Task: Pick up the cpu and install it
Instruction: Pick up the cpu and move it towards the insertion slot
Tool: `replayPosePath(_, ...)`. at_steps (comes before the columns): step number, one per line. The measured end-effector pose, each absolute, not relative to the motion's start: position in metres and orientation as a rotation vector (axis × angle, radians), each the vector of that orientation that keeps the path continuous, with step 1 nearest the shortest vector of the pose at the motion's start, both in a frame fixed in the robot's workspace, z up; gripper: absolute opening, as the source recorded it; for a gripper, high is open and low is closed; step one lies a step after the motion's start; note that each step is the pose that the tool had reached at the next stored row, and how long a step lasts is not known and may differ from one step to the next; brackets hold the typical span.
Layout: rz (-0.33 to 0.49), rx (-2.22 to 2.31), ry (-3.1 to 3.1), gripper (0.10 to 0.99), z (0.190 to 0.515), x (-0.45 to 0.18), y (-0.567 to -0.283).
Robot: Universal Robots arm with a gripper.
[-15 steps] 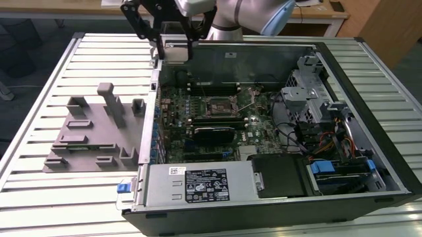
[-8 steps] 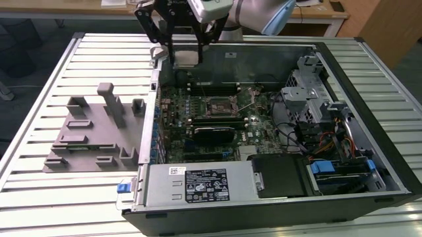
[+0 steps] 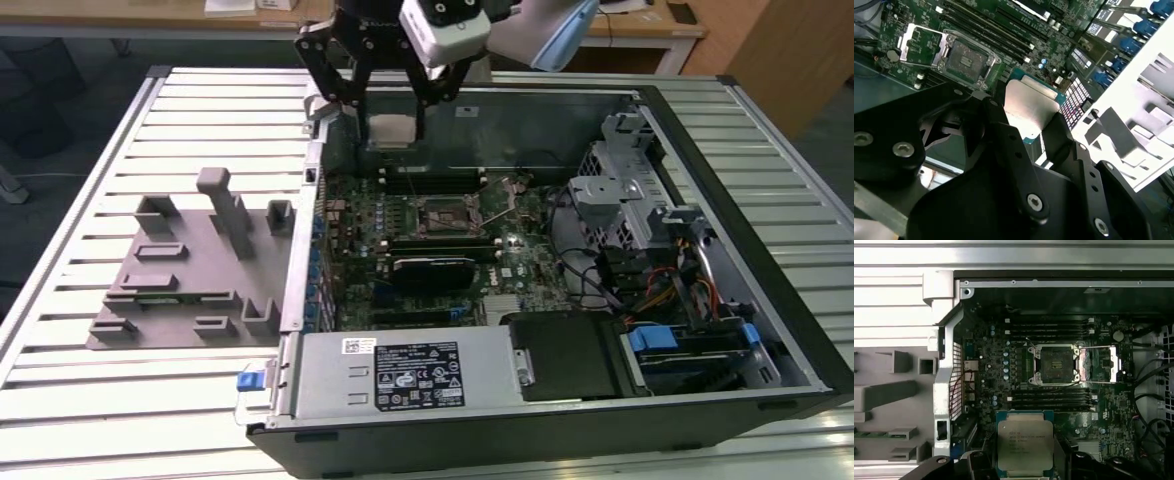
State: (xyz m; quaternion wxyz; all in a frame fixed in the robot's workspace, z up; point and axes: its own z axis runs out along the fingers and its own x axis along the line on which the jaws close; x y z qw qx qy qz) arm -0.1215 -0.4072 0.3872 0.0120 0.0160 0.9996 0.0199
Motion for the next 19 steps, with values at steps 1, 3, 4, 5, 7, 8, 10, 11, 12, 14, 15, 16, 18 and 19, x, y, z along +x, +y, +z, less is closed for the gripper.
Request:
replayPosePath(1, 0.062, 0.05, 3.117, 0.541, 0.386, -0.12, -0.407)
replayPosePath(3, 0.062, 0.05, 3.117, 0.541, 0.383, -0.118, -0.407)
replayPosePath(4, 0.062, 0.05, 3.117, 0.541, 0.381, -0.116, -0.407)
replayPosePath(5, 0.062, 0.05, 3.117, 0.541, 0.38, -0.115, -0.407)
replayPosePath(7, 0.062, 0.05, 3.117, 0.541, 0.377, -0.112, -0.407)
replayPosePath(8, 0.062, 0.05, 3.117, 0.541, 0.376, -0.111, -0.407)
replayPosePath(10, 0.062, 0.05, 3.117, 0.541, 0.373, -0.109, -0.407)
replayPosePath(11, 0.061, 0.05, 3.117, 0.541, 0.372, -0.108, -0.407)
replayPosePath(12, 0.061, 0.05, 3.117, 0.541, 0.37, -0.106, -0.407)
replayPosePath(14, 0.062, 0.05, 3.117, 0.541, 0.367, -0.104, -0.407)
replayPosePath(15, 0.062, 0.05, 3.117, 0.541, 0.366, -0.103, -0.407)
replayPosePath(16, 0.062, 0.05, 3.117, 0.541, 0.365, -0.102, -0.407)
replayPosePath(18, 0.062, 0.05, 3.117, 0.541, 0.362, -0.1, -0.407)
replayPosePath(19, 0.062, 0.05, 3.117, 0.541, 0.36, -0.099, -0.407)
